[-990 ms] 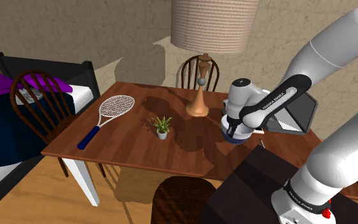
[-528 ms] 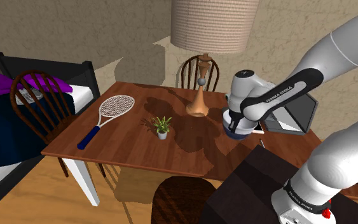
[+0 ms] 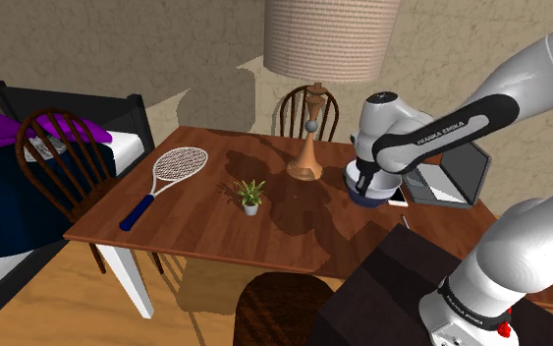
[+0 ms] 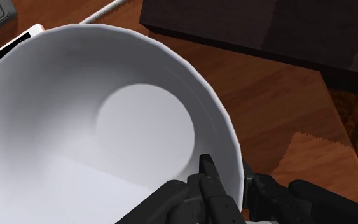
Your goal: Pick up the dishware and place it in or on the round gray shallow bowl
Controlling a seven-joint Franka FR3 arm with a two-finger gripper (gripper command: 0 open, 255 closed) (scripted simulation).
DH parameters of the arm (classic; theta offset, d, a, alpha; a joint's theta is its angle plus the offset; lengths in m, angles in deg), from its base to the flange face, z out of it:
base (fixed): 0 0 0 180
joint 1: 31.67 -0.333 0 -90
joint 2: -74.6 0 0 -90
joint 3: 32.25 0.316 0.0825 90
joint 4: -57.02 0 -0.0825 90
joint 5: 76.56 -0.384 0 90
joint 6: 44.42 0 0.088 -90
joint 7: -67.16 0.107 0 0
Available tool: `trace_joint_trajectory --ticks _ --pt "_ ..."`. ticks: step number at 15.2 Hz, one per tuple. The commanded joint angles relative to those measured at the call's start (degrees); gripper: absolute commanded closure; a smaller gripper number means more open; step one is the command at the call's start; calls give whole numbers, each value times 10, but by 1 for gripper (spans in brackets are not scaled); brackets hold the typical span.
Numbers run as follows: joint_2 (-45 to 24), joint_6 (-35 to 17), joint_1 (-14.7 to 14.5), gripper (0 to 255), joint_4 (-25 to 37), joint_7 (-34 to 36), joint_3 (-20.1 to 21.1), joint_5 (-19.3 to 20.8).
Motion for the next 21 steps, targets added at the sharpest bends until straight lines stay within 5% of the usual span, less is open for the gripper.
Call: trace_joint_trajectory --ticks 1,11,21 --pt "16 20 -2 255 5 -8 -2 -6" --pt "-89 25 38 255 138 -109 -66 4" --pt "-246 49 74 255 342 -239 -118 -45"
